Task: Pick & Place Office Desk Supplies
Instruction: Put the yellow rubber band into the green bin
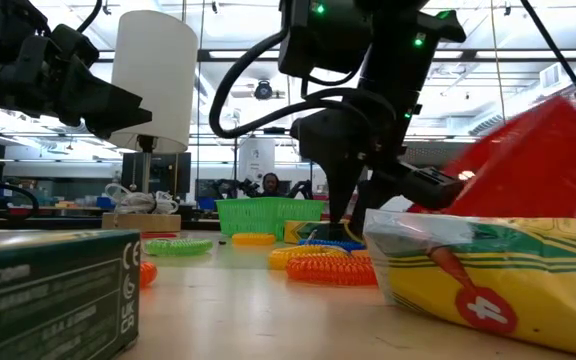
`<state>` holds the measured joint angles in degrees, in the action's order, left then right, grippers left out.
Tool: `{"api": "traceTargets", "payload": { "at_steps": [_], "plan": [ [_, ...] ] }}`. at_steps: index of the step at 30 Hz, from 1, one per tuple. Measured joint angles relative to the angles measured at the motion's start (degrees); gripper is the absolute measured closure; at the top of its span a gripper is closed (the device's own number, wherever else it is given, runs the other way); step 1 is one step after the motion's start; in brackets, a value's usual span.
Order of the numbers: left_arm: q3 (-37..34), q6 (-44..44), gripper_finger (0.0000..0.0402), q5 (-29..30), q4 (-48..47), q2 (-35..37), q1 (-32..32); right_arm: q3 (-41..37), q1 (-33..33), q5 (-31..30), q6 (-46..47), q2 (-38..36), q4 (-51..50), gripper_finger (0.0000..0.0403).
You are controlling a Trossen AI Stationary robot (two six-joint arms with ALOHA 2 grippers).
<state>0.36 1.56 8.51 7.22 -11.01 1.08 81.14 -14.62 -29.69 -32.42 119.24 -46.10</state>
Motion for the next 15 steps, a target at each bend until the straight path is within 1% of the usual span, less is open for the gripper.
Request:
{"api": "traceTargets", "payload": {
  "at_steps": [8,12,15],
  "plan": [
    [0.0,-0.1,0.0161,0.0,-0.1,0.0,0.0,-0.1,-0.5,-1.6,-0.4,-0.1,-0.7,0.0361],
    [0.0,-0.1,0.0161,0.0,-0.1,0.0,0.0,-0.1,-0.9,-1.8,-0.4,-0.1,-0.8,0.0382],
    [0.0,-0.1,0.0161,0.0,-0.1,0.0,0.0,-0.1,-1.3,-2.8,-0.4,-0.1,-0.8,0.039]
  ]
}}
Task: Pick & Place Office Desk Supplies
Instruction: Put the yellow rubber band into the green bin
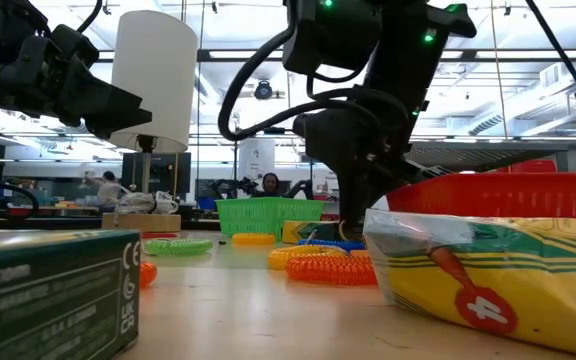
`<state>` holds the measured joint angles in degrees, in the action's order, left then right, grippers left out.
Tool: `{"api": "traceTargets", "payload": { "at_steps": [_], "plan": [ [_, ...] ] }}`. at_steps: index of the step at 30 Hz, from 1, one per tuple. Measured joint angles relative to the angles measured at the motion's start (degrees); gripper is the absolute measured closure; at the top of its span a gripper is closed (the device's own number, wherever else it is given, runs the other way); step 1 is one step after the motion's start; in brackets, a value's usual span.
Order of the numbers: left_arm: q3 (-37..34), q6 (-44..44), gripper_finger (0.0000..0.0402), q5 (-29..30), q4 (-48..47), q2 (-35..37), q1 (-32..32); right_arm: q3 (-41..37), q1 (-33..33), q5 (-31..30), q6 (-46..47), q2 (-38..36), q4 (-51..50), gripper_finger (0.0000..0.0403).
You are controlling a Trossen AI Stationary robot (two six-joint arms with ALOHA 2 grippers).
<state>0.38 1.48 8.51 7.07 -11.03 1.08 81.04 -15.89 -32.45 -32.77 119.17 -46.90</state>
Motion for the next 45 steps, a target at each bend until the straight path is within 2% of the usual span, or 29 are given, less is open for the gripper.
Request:
{"api": "traceTargets", "payload": {
  "at_steps": [9,20,27,37,45],
  "plan": [
    [0.0,-0.5,0.0161,0.0,0.0,0.0,0.0,-0.1,-0.9,-0.7,1.2,-0.9,-1.2,0.0392],
    [0.0,-0.6,0.0163,0.0,-0.2,0.0,0.0,-0.1,-1.1,0.4,2.1,-2.5,-1.2,0.0364],
    [0.0,-0.6,0.0163,0.0,-0.2,0.0,0.0,0.0,-1.3,0.4,1.9,-3.4,-1.0,0.0397],
    [0.0,-0.6,0.0163,0.0,-0.4,0.0,0.0,0.0,-2.5,0.0,3.6,-6.1,-0.6,0.0401],
    [0.0,-0.6,0.0163,0.0,-0.5,0.0,0.0,0.0,-3.6,-0.8,9.4,-12.3,-1.0,0.0402]
  ]
}}
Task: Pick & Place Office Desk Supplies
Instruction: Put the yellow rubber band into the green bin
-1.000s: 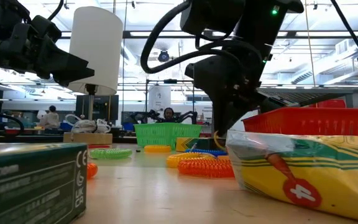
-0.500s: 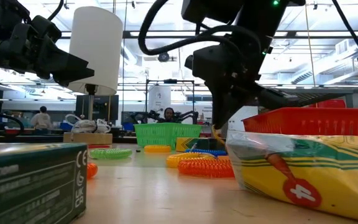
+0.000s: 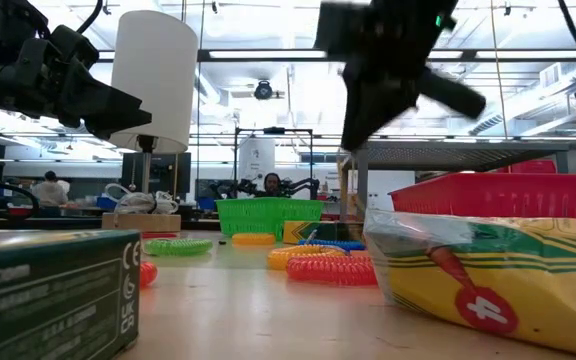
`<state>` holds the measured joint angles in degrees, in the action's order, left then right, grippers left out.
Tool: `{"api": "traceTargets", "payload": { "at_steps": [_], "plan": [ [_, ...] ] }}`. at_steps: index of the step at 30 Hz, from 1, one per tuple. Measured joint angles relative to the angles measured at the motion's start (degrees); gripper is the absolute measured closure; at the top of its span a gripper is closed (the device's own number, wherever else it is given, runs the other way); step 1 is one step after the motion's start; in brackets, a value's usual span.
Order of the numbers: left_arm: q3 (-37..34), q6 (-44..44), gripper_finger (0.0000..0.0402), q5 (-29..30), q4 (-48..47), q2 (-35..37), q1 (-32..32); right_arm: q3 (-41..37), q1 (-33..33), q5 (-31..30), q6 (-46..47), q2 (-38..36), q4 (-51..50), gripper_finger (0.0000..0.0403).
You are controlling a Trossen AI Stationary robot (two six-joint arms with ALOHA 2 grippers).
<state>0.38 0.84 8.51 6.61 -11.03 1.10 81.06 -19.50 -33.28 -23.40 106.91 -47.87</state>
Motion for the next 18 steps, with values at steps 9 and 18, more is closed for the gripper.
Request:
{"api": "traceTargets", "payload": {
  "at_steps": [9,18],
  "plan": [
    [0.0,0.0,0.0163,0.0,0.0,0.0,0.0,0.0,0.4,-0.8,-0.4,-8.1,8.3,0.0403],
    [0.0,-0.3,0.0163,0.0,0.1,0.0,0.0,0.0,6.9,10.3,-7.2,-9.6,27.2,0.0403]
  ]
}}
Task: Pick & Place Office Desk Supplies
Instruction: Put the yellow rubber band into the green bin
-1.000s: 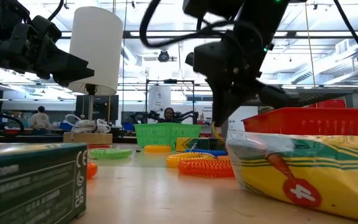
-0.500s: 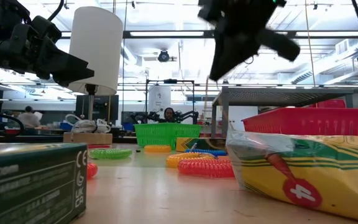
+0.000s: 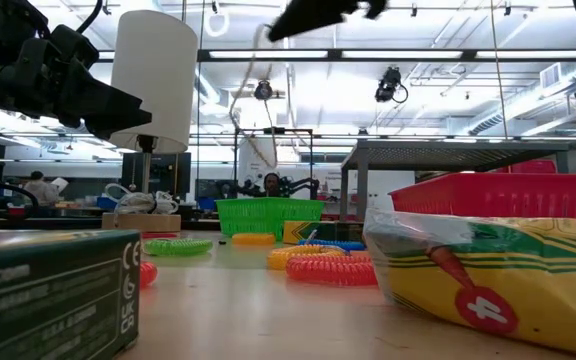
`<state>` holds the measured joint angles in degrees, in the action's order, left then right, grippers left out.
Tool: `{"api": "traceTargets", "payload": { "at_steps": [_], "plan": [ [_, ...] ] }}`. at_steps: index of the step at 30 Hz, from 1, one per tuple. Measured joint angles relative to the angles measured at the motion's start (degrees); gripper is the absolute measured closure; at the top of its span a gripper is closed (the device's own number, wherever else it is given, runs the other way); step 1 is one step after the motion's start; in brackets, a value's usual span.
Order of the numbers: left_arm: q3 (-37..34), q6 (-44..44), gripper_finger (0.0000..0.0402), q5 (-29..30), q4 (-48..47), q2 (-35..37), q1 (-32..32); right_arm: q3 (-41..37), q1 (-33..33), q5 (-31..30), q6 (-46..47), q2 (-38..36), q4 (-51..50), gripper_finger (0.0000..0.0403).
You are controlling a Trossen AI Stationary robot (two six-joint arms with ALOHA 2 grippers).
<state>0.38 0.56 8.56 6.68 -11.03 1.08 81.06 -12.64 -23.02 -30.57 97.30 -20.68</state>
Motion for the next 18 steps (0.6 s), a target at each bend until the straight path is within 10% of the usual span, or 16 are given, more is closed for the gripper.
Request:
{"api": "traceTargets", "payload": {
  "at_steps": [18],
  "plan": [
    [0.0,-0.2,0.0163,0.5,0.4,0.0,0.0,0.0,21.3,10.6,-4.7,13.9,11.7,0.0403]
  ]
}}
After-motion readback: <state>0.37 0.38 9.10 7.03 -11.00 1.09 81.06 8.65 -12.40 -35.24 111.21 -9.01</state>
